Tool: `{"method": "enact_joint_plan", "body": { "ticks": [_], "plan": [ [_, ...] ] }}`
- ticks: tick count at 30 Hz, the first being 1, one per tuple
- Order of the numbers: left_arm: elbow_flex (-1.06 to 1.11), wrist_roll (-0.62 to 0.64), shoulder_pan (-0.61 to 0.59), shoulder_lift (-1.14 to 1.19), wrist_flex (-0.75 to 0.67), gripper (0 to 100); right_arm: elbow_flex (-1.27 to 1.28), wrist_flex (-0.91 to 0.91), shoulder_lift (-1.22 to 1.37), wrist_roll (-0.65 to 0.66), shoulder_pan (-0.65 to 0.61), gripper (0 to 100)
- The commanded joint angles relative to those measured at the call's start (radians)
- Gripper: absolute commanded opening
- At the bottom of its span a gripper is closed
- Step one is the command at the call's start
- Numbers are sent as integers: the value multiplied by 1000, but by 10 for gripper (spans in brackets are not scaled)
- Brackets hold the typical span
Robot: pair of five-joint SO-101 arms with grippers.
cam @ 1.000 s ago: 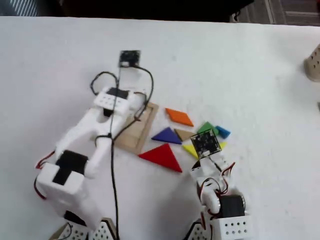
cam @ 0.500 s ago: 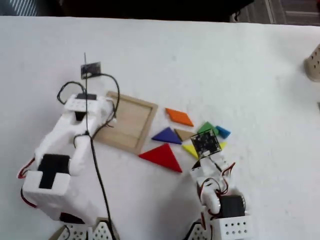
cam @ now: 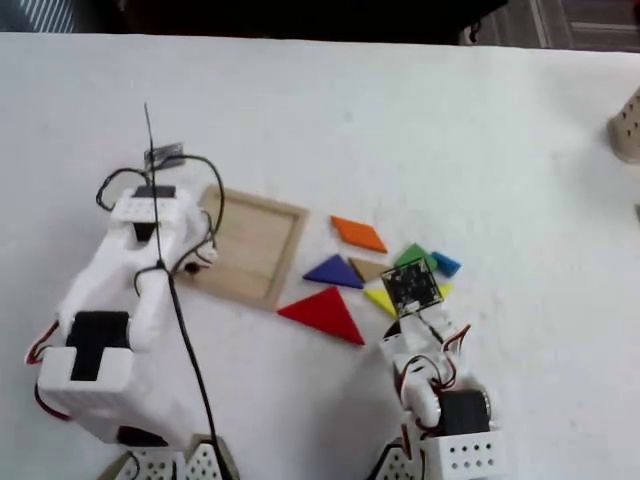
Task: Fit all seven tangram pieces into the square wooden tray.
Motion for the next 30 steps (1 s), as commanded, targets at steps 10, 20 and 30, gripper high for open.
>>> {"method": "enact_joint_plan", "body": {
  "ticks": [10, 20, 30],
  "plan": [
    [57, -133, -25, -154, 18, 24, 9, -13, -12, 11, 2, 21],
    [388, -132, -19, -572, -256, 27, 2, -12, -13, 3, 10, 22],
    [390, -133, -102, -544, -385, 28, -86, -4, -12, -103, 51, 22]
  ]
}}
